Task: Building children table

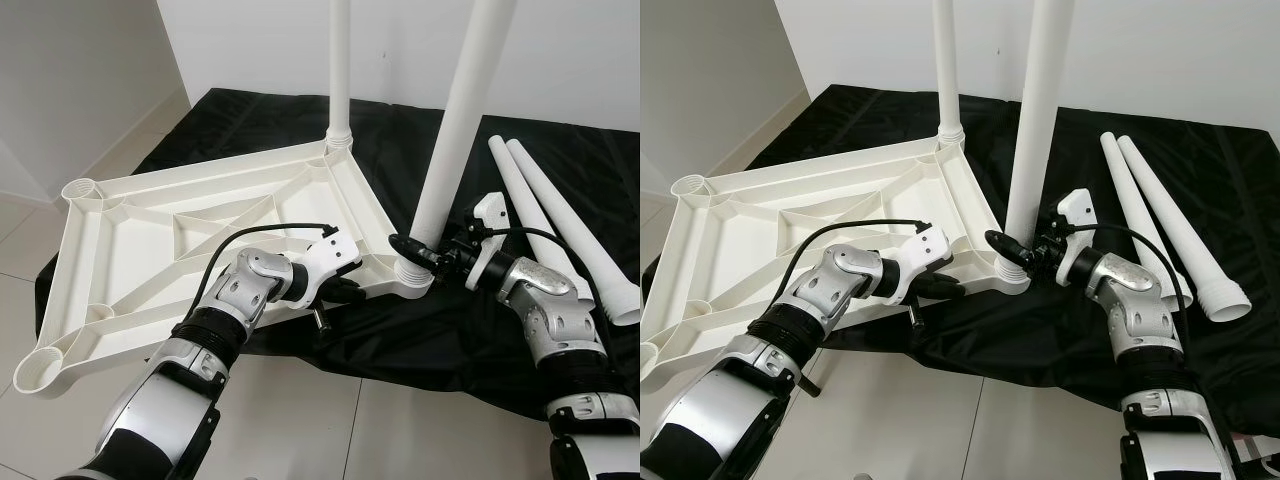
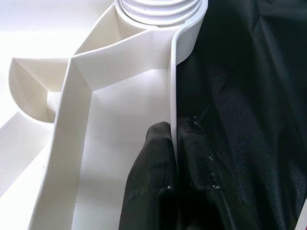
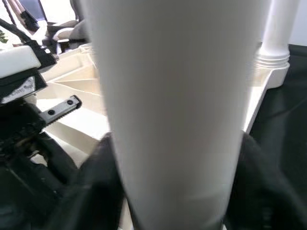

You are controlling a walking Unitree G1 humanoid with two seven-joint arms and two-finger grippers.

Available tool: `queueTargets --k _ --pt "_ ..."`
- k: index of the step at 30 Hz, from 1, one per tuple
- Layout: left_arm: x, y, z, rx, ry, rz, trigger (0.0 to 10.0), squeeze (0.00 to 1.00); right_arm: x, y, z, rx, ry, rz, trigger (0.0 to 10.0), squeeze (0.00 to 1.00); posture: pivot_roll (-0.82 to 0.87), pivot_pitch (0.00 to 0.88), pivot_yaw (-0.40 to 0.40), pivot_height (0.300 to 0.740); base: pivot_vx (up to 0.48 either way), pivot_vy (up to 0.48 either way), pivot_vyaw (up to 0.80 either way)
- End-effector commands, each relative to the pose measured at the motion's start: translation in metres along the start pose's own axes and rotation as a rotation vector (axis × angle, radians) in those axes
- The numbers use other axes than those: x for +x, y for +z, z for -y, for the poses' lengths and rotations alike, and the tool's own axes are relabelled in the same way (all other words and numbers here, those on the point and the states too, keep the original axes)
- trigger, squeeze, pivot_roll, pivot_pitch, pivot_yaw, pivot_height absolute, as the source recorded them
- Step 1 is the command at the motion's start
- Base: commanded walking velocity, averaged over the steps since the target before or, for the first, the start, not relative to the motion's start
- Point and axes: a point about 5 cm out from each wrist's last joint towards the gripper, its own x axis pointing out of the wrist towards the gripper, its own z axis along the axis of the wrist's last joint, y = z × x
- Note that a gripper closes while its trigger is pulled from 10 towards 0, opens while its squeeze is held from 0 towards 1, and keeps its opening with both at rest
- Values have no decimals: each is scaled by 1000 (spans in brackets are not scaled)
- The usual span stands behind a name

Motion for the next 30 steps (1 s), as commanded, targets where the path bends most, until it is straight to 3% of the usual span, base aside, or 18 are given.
queueTargets --k 1,16,17,23,26,30 --pt "1 -18 2 -42 29 -65 10000 0 -1 2 2 14 8 15 0 0 -155 109 107 740 0 0 0" --pt "1 -18 2 -44 31 -65 10000 0 -3 4 -2 26 12 41 0 0 -159 110 103 740 0 0 0" --pt "1 -18 2 -45 31 -65 10000 0 -2 5 -6 36 -7 62 10000 0 -161 112 102 740 0 0 0" --pt "2 -18 3 -46 32 -64 10000 0 1 6 -14 41 -48 93 10000 0 -163 111 100 740 0 0 0" --pt "3 -18 3 -46 35 -62 10000 0 4 6 -21 49 -157 117 10000 0 -167 108 98 740 0 0 0" --pt "3 -17 2 -47 37 -62 10000 0 5 6 -24 54 -198 126 10000 0 -168 108 98 740 0 0 0"
